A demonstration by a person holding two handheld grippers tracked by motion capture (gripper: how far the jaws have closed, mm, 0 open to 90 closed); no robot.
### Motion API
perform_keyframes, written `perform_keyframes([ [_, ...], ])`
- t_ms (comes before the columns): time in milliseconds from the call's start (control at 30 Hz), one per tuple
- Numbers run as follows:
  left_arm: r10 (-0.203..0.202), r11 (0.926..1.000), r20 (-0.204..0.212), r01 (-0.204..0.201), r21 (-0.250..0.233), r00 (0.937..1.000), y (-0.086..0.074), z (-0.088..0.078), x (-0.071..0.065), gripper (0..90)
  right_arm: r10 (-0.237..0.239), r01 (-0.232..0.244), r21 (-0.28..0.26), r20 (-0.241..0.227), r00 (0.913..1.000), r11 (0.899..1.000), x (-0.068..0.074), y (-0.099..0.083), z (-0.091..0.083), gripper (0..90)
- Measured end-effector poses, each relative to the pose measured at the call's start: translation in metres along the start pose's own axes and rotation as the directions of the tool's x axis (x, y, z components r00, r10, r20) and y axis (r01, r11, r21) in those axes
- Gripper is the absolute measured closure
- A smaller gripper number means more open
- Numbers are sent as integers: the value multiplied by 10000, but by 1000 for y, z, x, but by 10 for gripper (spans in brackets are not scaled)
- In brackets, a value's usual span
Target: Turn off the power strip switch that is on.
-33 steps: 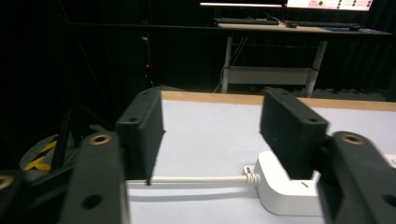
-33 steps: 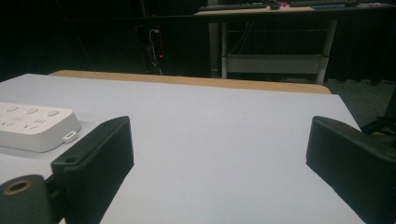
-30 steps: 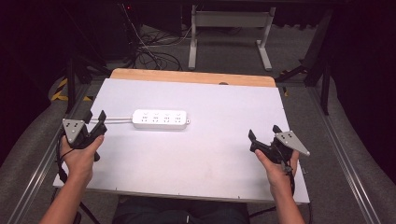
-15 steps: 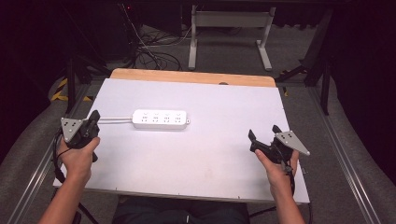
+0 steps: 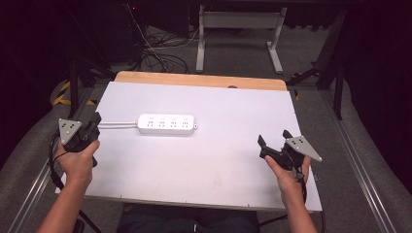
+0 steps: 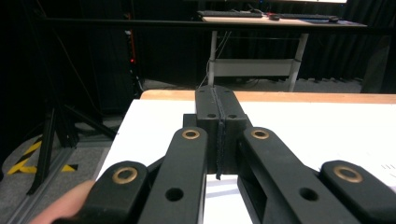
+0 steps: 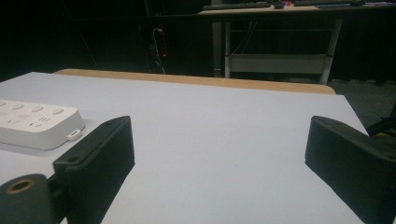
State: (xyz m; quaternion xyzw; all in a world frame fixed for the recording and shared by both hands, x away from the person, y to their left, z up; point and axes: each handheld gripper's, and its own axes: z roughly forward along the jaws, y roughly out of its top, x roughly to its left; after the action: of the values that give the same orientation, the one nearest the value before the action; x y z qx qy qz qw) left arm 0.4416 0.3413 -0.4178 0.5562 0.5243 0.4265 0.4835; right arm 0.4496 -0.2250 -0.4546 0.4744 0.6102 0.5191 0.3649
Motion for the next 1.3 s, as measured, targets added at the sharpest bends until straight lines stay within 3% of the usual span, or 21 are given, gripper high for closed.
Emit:
perform_keyframes([
  [167, 105, 9999, 301, -104, -49, 9995, 6, 5, -3, 900, 4, -4, 34, -19, 10000, 10000, 0, 0, 0, 86],
  [800, 713, 9934, 1160, -810, 810, 9907, 13, 25, -19, 900, 34, -33, 91, -68, 10000, 10000, 0, -1, 1, 91],
  [1300, 1094, 9709, 1838, -1446, 1908, 9769, 14, 63, -31, 900, 66, -65, 151, -83, 9999, 9999, -2, -2, 0, 97],
])
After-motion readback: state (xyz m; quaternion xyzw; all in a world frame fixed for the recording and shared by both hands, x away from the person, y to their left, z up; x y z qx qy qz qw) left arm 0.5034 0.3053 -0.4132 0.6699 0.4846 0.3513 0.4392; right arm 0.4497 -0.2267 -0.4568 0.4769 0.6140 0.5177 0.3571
